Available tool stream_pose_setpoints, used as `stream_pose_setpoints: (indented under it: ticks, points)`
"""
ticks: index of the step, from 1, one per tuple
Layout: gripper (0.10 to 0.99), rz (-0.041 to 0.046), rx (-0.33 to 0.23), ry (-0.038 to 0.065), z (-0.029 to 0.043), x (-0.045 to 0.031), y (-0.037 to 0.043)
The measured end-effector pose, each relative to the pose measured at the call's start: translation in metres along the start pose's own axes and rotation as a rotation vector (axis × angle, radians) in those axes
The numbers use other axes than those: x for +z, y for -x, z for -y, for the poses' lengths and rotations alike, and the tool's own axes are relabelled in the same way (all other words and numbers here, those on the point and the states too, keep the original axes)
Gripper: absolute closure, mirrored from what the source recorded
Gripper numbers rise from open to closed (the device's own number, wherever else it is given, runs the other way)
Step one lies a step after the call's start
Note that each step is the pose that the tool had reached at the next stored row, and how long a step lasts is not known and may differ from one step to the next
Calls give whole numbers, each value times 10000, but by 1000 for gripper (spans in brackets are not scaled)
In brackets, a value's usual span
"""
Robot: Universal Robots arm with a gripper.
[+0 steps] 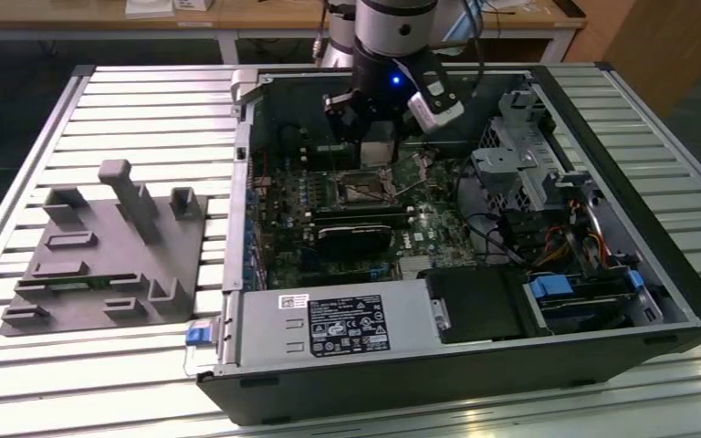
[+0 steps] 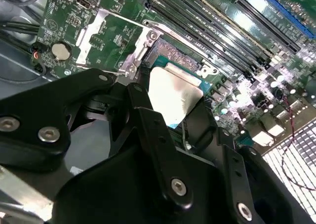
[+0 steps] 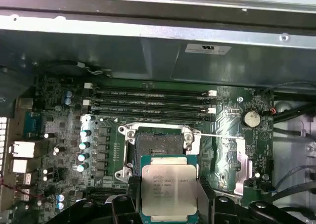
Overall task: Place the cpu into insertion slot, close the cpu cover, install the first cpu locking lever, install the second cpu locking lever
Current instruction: 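Place the cpu into insertion slot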
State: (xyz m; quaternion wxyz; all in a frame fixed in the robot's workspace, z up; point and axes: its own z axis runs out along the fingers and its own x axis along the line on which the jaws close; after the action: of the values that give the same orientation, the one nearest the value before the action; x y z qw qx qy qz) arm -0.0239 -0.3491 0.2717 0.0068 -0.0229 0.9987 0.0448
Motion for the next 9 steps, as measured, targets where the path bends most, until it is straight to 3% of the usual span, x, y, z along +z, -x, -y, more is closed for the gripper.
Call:
stream_pose_setpoints:
  ticks: [9]
  points:
    - [545, 85, 958, -17, 6, 83, -28]
